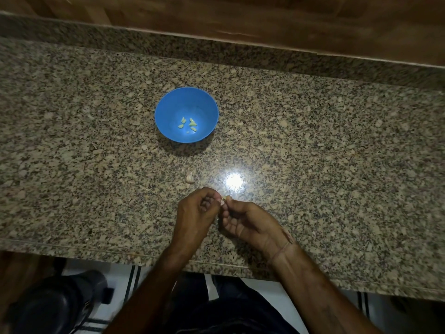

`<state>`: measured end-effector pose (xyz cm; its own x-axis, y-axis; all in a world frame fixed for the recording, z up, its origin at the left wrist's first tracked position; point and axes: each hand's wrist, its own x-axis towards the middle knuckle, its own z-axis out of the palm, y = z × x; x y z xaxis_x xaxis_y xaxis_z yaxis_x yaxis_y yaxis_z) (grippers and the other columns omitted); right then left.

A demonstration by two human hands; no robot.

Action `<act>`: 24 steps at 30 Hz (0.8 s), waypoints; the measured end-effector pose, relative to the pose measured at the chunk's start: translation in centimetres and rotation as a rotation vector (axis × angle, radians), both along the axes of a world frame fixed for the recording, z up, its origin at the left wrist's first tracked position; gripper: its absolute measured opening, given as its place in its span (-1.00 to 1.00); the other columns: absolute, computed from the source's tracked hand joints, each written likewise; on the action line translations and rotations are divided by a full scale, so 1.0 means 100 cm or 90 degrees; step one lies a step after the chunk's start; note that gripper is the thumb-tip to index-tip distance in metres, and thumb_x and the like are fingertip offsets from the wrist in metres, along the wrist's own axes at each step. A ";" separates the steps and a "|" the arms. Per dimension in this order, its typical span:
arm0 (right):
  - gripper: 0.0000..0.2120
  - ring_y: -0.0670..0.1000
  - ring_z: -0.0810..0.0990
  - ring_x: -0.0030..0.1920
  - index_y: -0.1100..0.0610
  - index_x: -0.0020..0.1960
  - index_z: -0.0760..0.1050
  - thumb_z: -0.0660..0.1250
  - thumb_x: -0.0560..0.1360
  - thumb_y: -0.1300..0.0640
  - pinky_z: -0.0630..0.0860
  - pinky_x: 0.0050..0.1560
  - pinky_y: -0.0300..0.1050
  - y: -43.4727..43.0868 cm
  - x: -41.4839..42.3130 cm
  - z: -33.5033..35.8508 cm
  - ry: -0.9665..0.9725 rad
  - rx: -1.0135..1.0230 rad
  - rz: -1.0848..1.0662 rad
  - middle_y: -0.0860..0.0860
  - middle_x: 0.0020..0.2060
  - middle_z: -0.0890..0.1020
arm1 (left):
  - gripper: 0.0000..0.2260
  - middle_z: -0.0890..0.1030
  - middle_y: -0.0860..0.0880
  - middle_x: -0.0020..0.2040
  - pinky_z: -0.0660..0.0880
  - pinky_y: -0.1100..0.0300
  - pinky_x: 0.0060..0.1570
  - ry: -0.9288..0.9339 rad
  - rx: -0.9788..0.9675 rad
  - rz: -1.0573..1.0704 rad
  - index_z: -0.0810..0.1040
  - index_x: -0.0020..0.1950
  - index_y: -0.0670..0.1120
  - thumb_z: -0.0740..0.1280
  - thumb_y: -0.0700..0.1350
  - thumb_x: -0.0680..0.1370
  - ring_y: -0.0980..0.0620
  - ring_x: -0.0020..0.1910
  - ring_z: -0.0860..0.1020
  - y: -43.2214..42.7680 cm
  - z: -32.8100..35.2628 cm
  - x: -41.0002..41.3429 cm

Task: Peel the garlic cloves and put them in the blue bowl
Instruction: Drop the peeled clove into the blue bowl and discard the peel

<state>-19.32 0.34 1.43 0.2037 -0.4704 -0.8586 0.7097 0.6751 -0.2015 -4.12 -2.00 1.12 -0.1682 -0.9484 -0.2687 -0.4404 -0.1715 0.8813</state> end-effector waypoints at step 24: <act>-0.87 0.07 0.70 -0.20 0.20 -0.10 0.70 0.43 0.61 0.28 0.68 -0.01 0.13 0.013 -0.002 -0.009 0.503 -0.290 0.138 0.12 -0.25 0.75 | -0.91 0.72 0.11 -0.21 0.55 0.34 -0.20 0.014 0.029 -0.049 0.74 -0.05 -0.01 0.46 -0.18 0.58 0.17 -0.21 0.67 -0.001 0.015 0.005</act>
<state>-19.48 1.69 0.57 -0.2377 -0.8155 -0.5277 0.1224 0.5138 -0.8491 -3.59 -2.14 2.59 -0.2465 -0.9191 -0.3075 -0.4348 -0.1787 0.8826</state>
